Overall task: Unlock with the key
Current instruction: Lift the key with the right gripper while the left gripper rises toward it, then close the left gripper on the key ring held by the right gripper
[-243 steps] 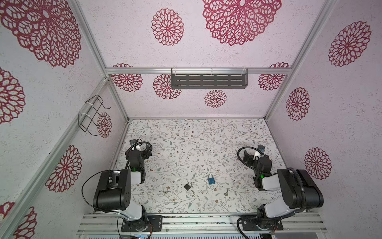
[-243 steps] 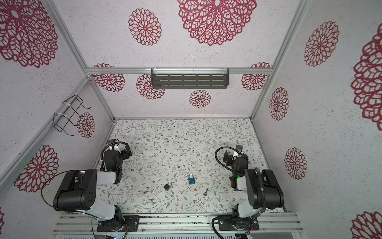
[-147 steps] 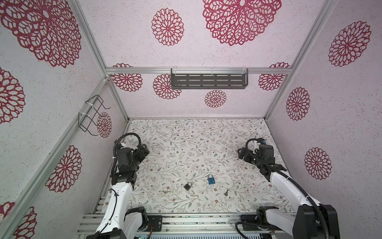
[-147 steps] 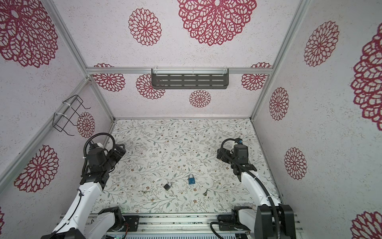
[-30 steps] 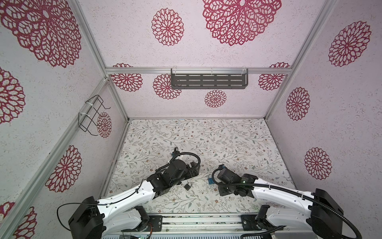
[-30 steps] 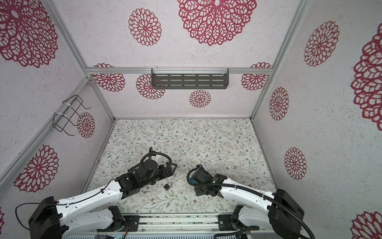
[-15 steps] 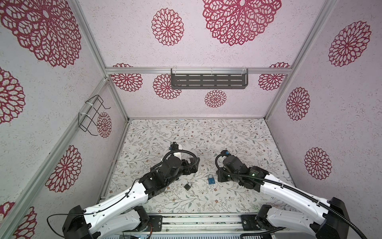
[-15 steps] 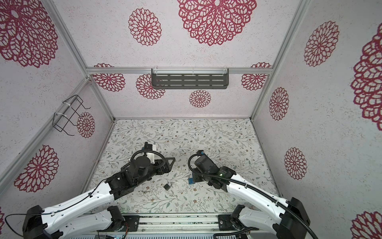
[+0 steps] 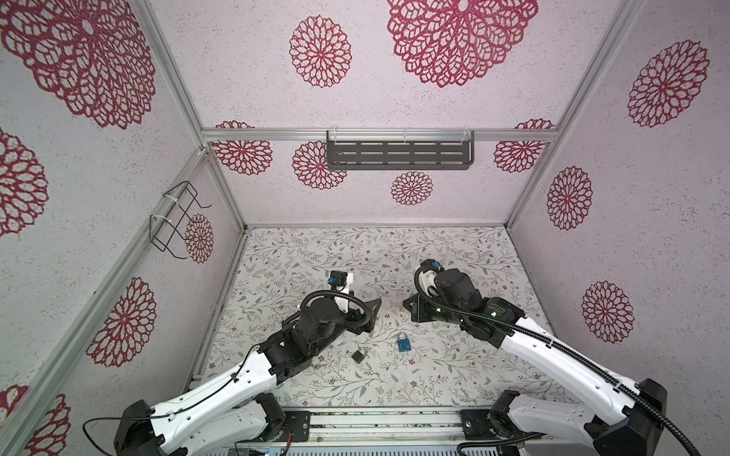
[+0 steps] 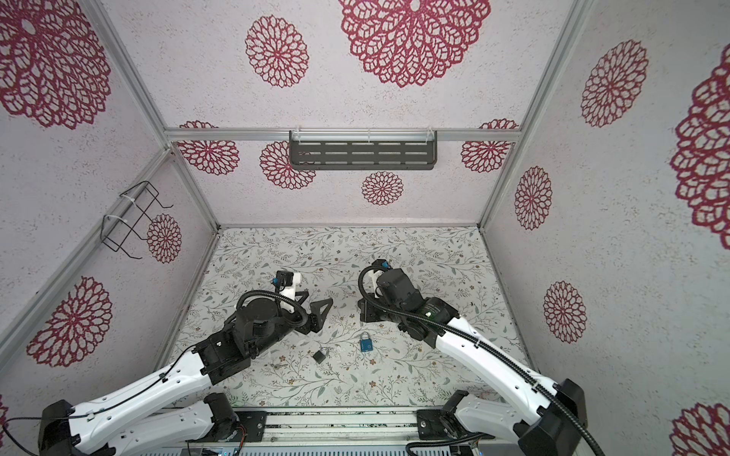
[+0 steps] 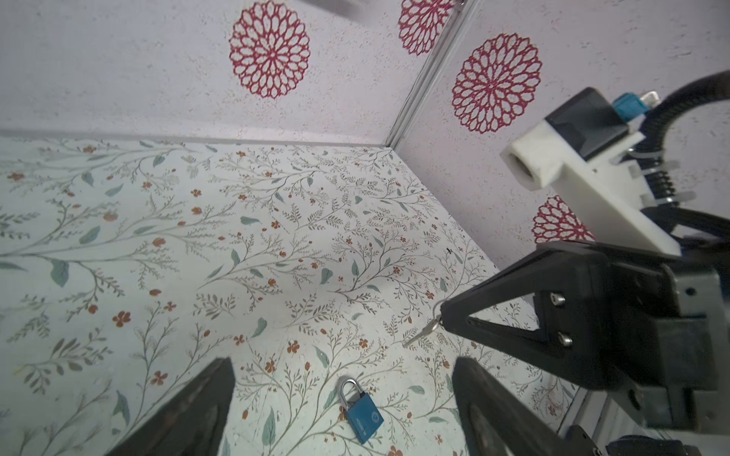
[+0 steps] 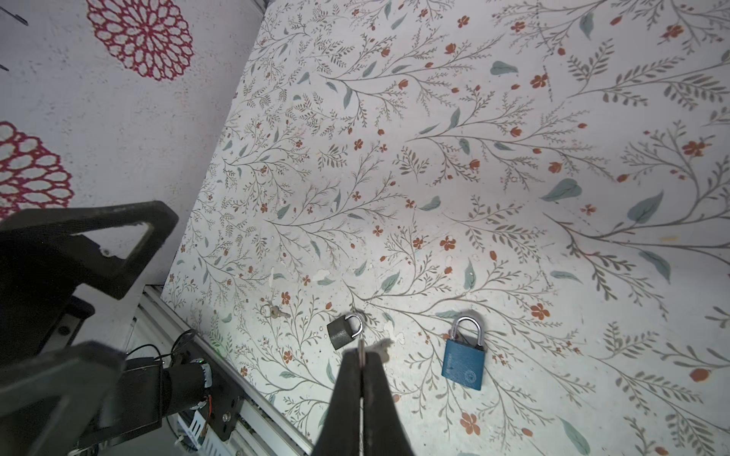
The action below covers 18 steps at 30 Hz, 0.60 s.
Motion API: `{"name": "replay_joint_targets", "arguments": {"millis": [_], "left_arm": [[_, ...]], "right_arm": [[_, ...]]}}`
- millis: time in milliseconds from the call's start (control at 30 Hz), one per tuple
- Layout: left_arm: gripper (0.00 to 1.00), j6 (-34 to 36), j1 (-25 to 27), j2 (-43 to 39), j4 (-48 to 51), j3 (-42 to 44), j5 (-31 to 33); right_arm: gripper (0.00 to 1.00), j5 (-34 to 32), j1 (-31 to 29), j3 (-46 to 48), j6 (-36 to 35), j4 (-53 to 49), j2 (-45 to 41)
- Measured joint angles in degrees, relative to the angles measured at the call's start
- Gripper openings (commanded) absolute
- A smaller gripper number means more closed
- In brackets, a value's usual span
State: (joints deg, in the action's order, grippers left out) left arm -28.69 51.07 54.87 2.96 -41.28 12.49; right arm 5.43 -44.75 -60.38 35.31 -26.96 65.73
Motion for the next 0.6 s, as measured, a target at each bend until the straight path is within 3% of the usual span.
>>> {"name": "replay_joint_targets", "arguments": {"millis": [233, 600], "left_arm": [[0.75, 6.2, 0.0, -0.1, -6.1, 3.6, -2.2], [0.68, 10.5, 0.0, 2.0, -13.8, 6.3, -5.6]], "right_arm": [[0.00, 2.9, 0.0, -3.6, 0.2, 0.1, 2.9], [0.00, 5.8, 0.0, -8.9, 0.7, 0.5, 4.8]]}}
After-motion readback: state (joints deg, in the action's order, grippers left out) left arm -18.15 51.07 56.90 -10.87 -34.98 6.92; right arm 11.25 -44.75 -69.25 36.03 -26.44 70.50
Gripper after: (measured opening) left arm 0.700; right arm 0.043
